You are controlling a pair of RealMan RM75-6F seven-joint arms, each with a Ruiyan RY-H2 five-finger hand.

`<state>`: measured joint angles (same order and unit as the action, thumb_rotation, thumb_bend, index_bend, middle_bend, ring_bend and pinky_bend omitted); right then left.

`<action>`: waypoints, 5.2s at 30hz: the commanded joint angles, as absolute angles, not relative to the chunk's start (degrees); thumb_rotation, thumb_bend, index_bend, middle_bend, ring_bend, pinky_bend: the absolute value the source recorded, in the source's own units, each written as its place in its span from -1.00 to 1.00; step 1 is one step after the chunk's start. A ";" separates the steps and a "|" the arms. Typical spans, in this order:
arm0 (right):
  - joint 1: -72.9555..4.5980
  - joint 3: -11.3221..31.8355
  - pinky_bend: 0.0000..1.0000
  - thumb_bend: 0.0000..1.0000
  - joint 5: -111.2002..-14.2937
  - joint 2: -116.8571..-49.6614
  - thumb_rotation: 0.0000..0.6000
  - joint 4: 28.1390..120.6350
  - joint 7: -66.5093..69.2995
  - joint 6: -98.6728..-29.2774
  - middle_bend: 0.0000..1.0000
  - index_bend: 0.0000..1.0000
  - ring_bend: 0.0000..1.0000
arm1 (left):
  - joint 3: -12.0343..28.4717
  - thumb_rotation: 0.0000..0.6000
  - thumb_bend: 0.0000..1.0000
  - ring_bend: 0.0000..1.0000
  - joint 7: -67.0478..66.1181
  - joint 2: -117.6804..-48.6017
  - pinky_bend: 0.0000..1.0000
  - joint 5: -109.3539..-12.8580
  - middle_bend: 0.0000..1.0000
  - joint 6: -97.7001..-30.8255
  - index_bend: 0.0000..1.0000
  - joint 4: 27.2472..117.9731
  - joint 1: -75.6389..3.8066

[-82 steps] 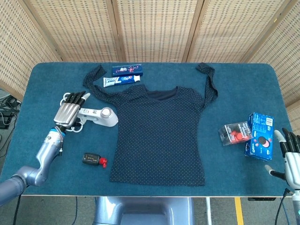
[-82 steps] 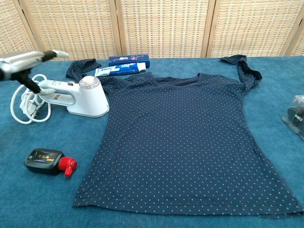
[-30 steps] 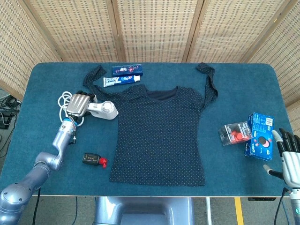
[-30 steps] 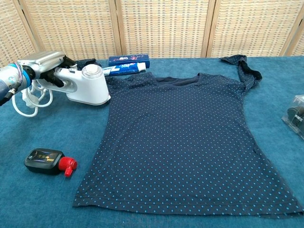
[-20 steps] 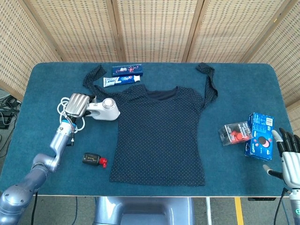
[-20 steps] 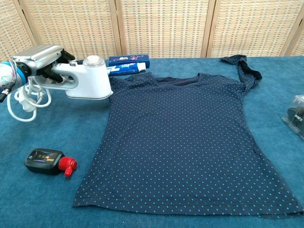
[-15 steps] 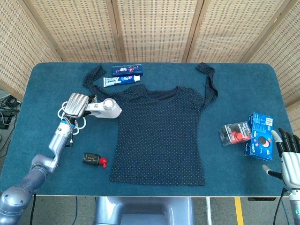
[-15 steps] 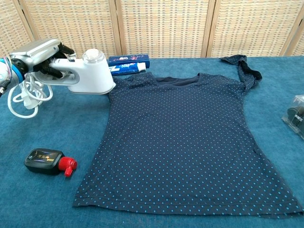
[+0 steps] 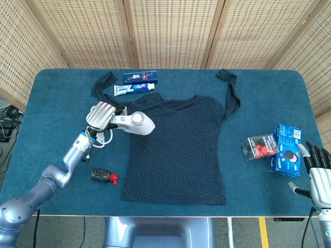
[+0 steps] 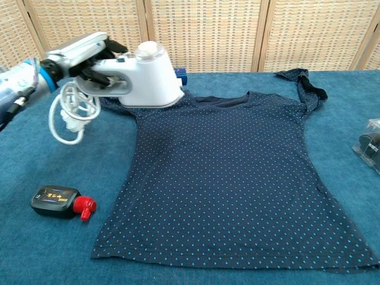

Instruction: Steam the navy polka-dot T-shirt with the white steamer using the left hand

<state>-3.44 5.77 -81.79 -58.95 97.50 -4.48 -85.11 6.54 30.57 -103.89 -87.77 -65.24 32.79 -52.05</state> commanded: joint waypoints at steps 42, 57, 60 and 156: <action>-3.86 6.47 -1.00 -1.00 -78.96 -58.24 1.00 96.81 -3.09 -83.21 -1.00 -1.00 -1.00 | -2.08 1.00 0.45 0.65 33.51 -125.07 0.95 -97.12 0.81 -59.56 1.00 19.47 -63.36; -3.61 6.39 -1.00 -1.00 -79.44 -57.85 1.00 97.24 -2.55 -83.74 -1.00 -1.00 -1.00 | -4.14 1.00 0.45 0.65 33.71 -124.05 0.95 -97.92 0.81 -60.39 1.00 17.49 -62.07; -3.56 6.31 -1.00 -1.00 -79.65 -57.79 1.00 97.39 -2.51 -83.86 -1.00 -1.00 -1.00 | -4.65 1.00 0.45 0.65 33.47 -123.06 0.95 -97.98 0.81 -60.45 1.00 17.27 -61.29; -3.12 5.21 -1.00 -1.00 -82.13 -57.37 1.00 99.27 -3.52 -85.03 -1.00 -1.00 -1.00 | -12.52 1.00 0.44 0.65 28.39 -112.95 0.95 -105.52 0.81 -69.23 1.00 28.19 -56.28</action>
